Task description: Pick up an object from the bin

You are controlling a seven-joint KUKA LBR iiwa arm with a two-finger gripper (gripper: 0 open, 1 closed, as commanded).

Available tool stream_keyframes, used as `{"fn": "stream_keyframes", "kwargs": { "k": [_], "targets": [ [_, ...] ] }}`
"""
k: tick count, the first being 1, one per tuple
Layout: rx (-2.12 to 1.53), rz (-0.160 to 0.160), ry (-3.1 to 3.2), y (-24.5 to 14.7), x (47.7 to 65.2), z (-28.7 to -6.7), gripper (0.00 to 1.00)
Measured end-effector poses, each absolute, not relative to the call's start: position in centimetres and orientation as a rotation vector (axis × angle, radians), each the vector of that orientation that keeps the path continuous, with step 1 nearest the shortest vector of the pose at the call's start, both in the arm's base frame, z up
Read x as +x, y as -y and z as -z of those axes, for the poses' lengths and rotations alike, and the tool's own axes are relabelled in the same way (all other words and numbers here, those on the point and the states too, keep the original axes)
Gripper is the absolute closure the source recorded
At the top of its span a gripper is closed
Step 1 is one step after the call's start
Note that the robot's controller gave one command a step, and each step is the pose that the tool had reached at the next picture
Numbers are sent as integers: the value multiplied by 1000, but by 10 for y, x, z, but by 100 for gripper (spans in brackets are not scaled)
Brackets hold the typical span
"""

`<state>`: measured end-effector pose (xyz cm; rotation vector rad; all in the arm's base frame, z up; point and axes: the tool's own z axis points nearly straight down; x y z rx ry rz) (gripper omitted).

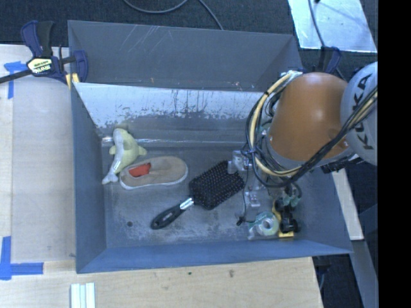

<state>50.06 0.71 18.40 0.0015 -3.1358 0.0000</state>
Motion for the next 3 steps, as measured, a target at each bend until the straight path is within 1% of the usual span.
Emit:
{"fn": "stream_keyframes", "kwargs": {
  "k": [1,2,3],
  "targets": [
    [1,0,3144,-7,502,-188,0],
    [102,-1,3147,-17,522,-150,0],
    [157,0,3146,-29,541,-89,0]
  ]
}}
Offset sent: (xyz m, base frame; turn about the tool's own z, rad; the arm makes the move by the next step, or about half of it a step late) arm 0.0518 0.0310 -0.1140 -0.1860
